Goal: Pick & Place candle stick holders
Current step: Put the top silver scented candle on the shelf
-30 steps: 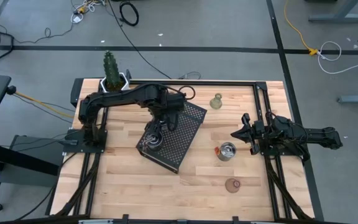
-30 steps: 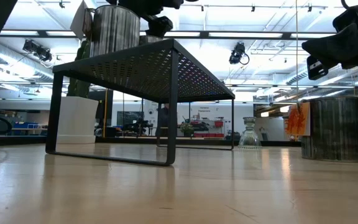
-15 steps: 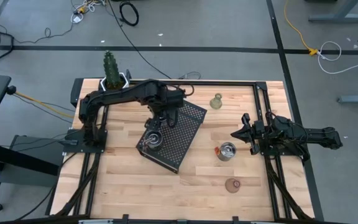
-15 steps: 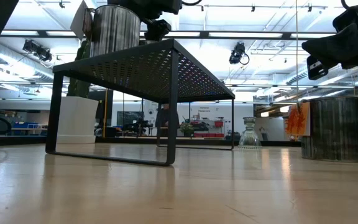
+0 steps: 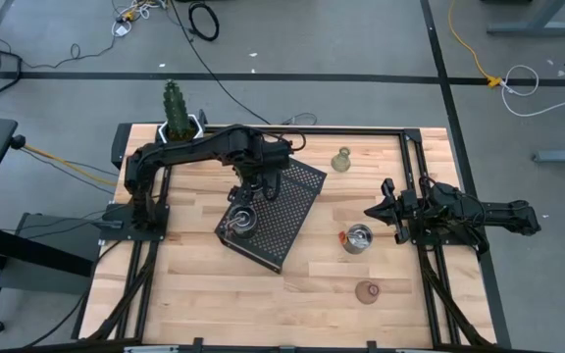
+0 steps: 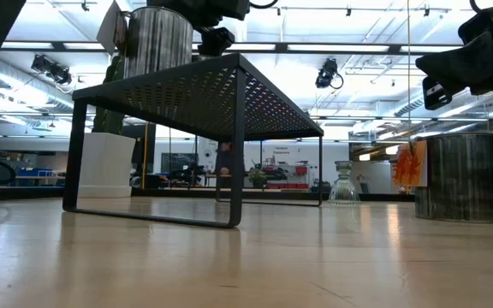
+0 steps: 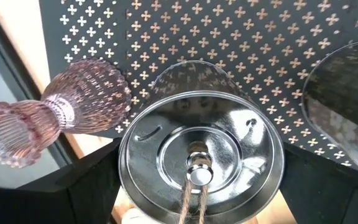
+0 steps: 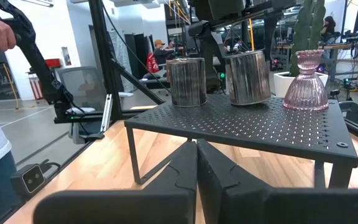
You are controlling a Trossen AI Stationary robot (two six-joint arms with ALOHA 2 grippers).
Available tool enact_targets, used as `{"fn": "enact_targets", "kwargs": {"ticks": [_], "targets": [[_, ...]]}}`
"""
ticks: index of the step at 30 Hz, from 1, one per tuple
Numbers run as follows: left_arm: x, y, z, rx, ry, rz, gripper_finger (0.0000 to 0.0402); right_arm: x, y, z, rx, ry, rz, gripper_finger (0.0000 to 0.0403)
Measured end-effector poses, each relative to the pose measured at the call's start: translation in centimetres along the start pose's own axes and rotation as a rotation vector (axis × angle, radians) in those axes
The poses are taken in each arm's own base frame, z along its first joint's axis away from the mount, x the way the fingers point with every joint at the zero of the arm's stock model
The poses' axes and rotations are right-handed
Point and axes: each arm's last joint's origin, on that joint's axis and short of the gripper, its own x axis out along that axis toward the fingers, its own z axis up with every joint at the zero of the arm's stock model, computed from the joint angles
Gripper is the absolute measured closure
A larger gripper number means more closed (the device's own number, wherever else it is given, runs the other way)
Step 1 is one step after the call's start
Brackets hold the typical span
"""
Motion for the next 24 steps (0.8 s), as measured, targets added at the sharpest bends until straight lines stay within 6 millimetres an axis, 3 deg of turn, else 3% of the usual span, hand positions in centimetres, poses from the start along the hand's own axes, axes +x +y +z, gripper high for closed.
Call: {"fn": "enact_targets", "kwargs": {"ticks": [24], "targets": [[0.11,0.89,0.01,-0.049,-0.04,0.018,0.0015,0.0,0.0,0.01,0.0,0.0,0.0,0.0391]]}}
